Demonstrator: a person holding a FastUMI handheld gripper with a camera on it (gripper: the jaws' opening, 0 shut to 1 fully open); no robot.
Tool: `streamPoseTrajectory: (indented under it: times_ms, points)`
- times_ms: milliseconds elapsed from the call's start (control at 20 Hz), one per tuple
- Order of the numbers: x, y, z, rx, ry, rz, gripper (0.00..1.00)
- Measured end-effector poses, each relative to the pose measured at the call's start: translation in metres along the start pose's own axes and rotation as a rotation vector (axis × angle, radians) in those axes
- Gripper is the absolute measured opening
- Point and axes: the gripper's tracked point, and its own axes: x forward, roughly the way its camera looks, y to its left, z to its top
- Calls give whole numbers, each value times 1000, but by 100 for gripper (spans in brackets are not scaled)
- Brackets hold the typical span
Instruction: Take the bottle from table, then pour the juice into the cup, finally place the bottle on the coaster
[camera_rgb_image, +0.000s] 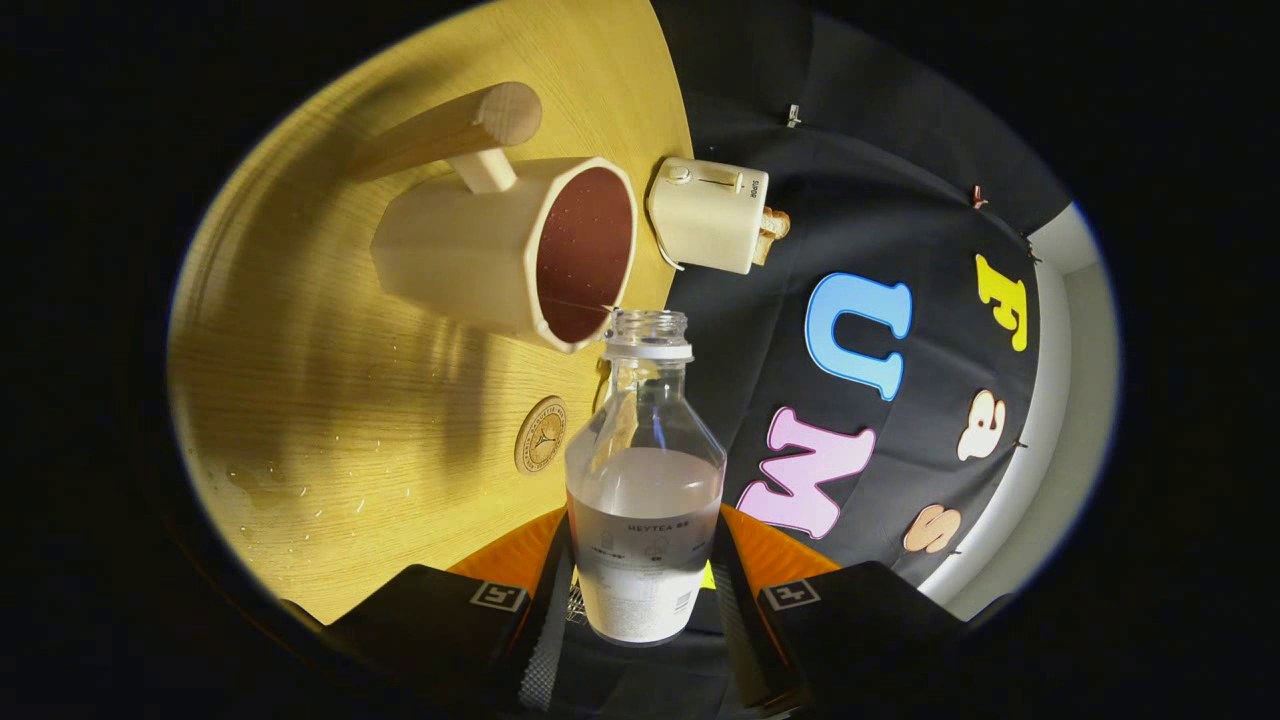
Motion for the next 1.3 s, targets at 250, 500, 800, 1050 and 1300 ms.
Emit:
streamPoseTrajectory:
  times_ms: [250, 500, 800, 1050, 1300]
  points:
    - [0, -1, 1, -4, -6, -1, 70]
    - [2, -3, 2, -28, -15, -9, 70]
    - [4, -5, 1, -57, -32, -22, 70]
    - [6, -8, 2, -92, -49, -37, 70]
    - [7, -12, 5, -117, -62, -51, 70]
